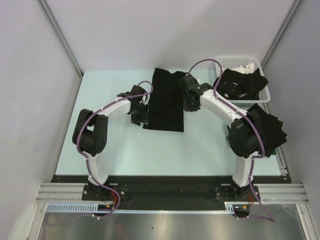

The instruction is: Fold and stack the t-shirts

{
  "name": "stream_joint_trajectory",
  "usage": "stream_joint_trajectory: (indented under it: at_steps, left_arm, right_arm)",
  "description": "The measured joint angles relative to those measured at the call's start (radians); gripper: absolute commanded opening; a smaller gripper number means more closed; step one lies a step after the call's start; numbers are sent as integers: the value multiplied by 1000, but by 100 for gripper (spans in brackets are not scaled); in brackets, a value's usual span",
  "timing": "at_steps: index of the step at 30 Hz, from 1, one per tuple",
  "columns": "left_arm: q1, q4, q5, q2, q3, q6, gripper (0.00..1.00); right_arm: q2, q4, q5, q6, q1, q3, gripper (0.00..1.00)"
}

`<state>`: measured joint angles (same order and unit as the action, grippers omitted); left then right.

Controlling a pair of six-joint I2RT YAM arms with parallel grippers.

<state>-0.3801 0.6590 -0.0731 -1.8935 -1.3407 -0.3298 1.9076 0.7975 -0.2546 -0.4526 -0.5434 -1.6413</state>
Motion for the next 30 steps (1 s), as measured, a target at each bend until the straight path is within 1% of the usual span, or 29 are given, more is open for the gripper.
stream_joint_trajectory:
  at_steps: [4,10,11,13,19,20,24,25,27,28,30]
  left_arm:
    - [0,3,3,-18,0,-1,50]
    - [0,3,-1,-51,0,-2,47]
    - [0,3,-2,-54,0,-3,44]
    - [0,2,-8,-59,0,-4,43]
    - [0,-5,-21,-63,-2,-10,35]
    - [0,-5,-24,-65,-4,-10,30]
    - [0,-6,-37,-78,-17,-12,17]
    - [0,-6,-39,-80,-19,-11,15]
    - [0,-5,-46,-84,-23,-12,6]
    - [0,-5,-47,-84,-23,-12,3]
    - [0,-2,-48,-84,-26,-12,1]
  right_arm:
    - [-5,1,0,-5,3,11,22]
    - [-43,13,-1,-11,5,40,22]
    - [-51,14,-1,-12,6,42,22]
    - [-66,15,-1,-14,10,43,22]
    - [-91,21,-8,-15,21,47,22]
    - [-92,22,-9,-16,22,49,21]
    - [-100,35,-11,-31,22,79,21]
    - [-100,38,-11,-37,22,89,21]
    - [-100,37,-7,-56,22,116,22]
    - [-101,32,-1,-65,23,131,22]
    - [-103,14,19,-91,27,179,22]
